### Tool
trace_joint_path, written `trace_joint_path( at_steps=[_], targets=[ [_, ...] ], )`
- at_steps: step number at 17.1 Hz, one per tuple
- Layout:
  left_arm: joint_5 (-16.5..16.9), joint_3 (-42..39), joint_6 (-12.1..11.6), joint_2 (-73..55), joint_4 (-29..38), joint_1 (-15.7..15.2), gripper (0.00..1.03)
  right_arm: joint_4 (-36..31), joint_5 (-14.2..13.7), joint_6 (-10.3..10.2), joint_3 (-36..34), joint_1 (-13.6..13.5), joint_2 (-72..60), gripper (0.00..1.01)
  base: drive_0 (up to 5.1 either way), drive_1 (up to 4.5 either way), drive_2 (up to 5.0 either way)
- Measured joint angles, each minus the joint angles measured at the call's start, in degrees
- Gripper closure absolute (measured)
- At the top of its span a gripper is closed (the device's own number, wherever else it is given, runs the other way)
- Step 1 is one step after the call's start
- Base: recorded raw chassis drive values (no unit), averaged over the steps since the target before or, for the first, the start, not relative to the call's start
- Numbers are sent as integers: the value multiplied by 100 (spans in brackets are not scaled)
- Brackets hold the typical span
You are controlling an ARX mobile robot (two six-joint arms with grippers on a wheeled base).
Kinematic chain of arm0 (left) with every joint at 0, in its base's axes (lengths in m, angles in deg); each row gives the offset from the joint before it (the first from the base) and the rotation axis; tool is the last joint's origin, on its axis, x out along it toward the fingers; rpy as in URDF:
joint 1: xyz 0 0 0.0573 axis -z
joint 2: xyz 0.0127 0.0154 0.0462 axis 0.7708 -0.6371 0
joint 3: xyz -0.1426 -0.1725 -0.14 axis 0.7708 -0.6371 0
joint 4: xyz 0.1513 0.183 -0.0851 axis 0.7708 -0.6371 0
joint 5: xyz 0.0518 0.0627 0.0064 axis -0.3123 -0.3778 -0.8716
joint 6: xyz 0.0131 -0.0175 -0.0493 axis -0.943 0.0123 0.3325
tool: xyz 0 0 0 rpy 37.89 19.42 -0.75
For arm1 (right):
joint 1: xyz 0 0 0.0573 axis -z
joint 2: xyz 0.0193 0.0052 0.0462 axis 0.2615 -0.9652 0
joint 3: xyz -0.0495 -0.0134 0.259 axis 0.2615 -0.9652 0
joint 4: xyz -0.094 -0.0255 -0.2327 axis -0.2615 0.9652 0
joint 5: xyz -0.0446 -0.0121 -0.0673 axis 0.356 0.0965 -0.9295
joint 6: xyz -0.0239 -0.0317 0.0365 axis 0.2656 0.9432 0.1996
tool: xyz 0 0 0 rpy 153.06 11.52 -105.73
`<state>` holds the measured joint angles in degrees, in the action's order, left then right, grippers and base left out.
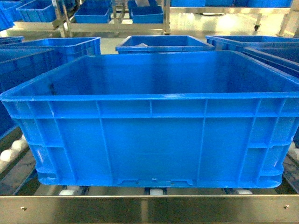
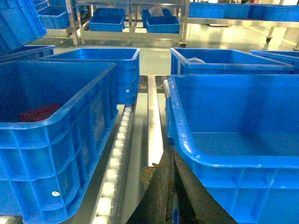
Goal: Place box next to blue box on left shelf
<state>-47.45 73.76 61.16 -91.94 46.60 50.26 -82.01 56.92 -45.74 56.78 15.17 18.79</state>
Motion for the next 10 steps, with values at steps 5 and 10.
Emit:
trace_joint_path(
  at_steps=[5, 10],
  targets=[
    [13, -673, 0, 883, -380, 9, 101, 175, 22, 0, -616, 0, 933, 100, 0, 0, 0],
    [13, -734, 0, 2092, -1344, 9, 101, 1161, 22, 0, -828, 0, 2031, 100, 0, 0, 0]
  ],
)
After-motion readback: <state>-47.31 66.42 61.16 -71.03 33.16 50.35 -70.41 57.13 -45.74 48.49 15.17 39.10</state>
